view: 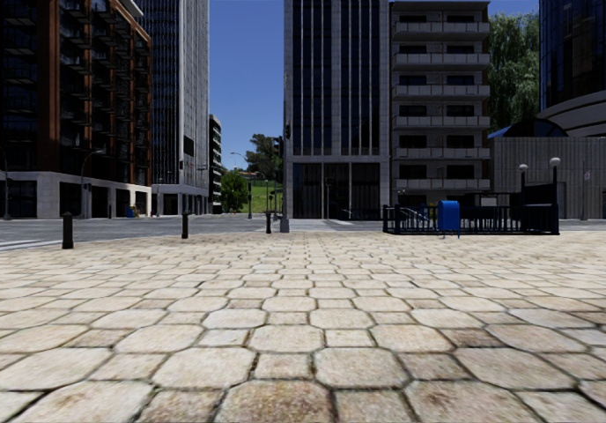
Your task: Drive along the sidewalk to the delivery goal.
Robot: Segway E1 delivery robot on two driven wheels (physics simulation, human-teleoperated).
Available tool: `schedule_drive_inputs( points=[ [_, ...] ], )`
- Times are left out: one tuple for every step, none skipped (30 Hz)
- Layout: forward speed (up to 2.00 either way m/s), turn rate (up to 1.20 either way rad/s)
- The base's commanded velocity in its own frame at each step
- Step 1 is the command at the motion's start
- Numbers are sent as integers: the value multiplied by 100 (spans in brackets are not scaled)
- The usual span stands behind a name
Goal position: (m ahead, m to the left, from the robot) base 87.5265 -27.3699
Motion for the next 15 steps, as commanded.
schedule_drive_inputs(
  points=[
    [197, 0],
    [197, 0],
    [197, 0],
    [197, 0],
    [197, 0],
    [197, 0],
    [197, 0],
    [197, 0],
    [197, 0],
    [197, 0],
    [197, 0],
    [197, 0],
    [197, 0],
    [197, 0],
    [197, 0]
  ],
)
